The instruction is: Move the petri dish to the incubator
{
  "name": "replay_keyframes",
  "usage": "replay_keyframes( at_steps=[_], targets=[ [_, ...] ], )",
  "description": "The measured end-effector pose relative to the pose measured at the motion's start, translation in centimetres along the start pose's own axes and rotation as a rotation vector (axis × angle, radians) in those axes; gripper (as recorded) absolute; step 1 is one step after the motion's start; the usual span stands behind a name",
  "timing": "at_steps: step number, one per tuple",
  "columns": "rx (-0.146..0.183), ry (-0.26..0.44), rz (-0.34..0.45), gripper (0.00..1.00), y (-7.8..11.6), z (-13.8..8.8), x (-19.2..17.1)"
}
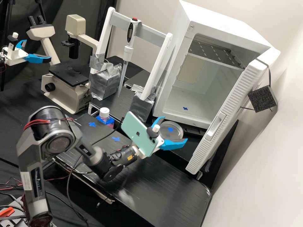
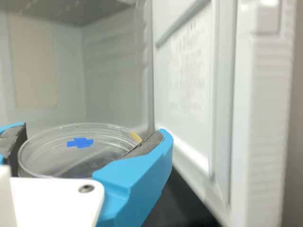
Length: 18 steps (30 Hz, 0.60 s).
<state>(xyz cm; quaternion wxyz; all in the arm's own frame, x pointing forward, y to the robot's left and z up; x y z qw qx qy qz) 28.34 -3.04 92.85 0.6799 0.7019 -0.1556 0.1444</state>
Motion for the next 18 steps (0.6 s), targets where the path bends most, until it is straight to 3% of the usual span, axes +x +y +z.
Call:
replay_keyframes(
  at_steps=[5,12,18],
  targets=[
    [-0.005,0.018,0.041,0.00,0.0,-0.9,4.6],
    [-0.020,0.025,-0.030,0.00,-1.7,-1.5,10.1],
    [-0.001,0.041,-0.114,0.00,-3.1,-1.4,13.4]
  ],
)
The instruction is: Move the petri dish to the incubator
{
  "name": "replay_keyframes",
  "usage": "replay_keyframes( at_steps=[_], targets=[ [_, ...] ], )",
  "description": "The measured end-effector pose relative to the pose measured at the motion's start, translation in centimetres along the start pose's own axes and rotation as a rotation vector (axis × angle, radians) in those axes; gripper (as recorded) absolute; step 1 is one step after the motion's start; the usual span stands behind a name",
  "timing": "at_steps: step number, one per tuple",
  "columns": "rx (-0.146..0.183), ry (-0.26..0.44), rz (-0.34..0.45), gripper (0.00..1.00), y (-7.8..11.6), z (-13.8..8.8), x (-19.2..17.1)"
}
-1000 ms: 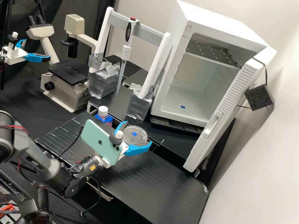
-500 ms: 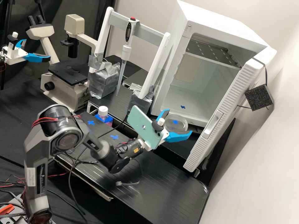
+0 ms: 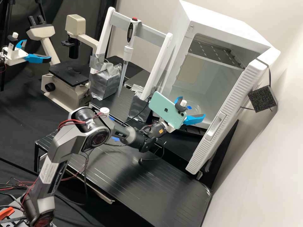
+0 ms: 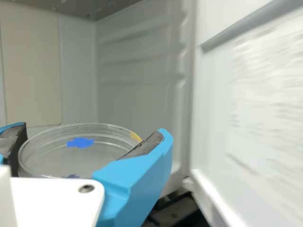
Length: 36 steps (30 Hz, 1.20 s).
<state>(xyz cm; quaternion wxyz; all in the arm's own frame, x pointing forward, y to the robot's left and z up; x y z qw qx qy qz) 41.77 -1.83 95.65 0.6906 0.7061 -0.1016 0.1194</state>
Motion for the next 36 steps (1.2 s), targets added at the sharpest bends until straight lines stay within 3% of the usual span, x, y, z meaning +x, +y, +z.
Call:
replay_keyframes(
  at_steps=[10,25,26,36],
  targets=[
    [-0.004,0.032,-0.097,0.00,-2.1,0.2,3.5],
    [-0.003,-0.011,-0.174,0.00,-4.5,1.5,5.3],
    [-0.004,-0.009,-0.173,1.00,-4.5,1.4,5.4],
    [-0.008,-0.007,-0.171,1.00,-4.5,1.5,5.6]
  ],
)
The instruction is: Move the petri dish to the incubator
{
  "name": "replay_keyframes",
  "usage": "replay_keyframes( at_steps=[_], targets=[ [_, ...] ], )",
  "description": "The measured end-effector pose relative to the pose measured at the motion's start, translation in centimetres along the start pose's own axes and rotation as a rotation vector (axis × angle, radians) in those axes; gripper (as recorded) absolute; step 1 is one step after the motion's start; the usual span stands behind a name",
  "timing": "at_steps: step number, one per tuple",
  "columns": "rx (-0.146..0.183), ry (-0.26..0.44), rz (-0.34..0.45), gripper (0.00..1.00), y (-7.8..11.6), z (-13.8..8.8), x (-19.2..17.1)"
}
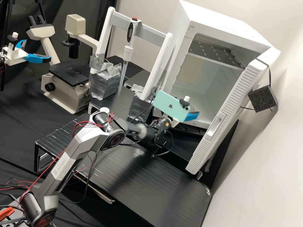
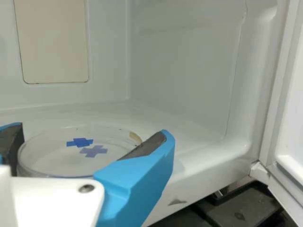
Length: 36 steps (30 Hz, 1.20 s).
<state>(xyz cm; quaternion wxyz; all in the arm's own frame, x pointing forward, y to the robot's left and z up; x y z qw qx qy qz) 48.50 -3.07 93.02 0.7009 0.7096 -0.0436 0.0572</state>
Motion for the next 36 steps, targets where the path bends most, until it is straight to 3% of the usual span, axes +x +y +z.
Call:
replay_keyframes(
  at_steps=[8,13,27,36],
  targets=[
    [-0.018,0.002,-0.017,1.00,-0.3,0.1,-0.1],
    [-0.001,0.020,-0.044,1.00,-0.4,0.6,-1.1],
    [0.008,0.064,-0.033,1.00,1.7,1.6,-6.8],
    [0.050,0.103,0.034,1.00,2.6,2.8,-12.8]
  ],
)
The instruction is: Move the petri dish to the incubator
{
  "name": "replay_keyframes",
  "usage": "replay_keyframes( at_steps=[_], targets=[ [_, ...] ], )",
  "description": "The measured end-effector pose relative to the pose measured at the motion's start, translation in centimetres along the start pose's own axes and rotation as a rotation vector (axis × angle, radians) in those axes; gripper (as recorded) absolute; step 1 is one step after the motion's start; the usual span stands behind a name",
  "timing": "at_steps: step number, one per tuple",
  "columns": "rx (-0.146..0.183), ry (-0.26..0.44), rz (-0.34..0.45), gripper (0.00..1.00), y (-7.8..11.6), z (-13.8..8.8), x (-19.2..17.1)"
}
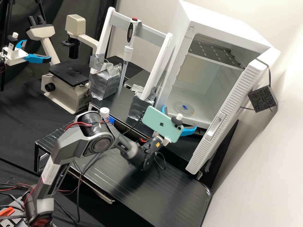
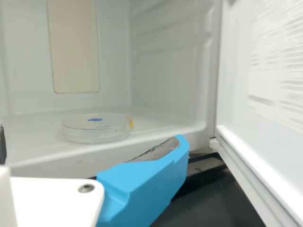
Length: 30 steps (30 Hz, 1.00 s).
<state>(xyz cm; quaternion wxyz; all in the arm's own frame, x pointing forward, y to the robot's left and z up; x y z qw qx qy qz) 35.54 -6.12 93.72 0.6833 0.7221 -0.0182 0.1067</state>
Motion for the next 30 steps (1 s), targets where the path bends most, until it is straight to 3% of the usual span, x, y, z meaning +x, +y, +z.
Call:
replay_keyframes(
  at_steps=[4,8,14,18,22,28,30],
  targets=[
    [0.016,-0.032,0.020,1.00,0.3,-0.6,-3.7],
    [0.006,-0.062,0.018,1.00,0.4,-2.6,-7.9],
    [0.026,-0.037,0.036,1.00,-0.5,-6.4,-13.0],
    [0.024,0.027,0.028,1.00,-2.1,-9.2,-15.9],
    [0.064,0.142,0.026,1.00,-4.6,-12.3,-19.2],
    [0.146,0.300,0.044,1.00,-6.0,-15.2,-21.2],
    [0.159,0.323,0.038,1.00,-6.4,-15.8,-21.3]
  ],
)
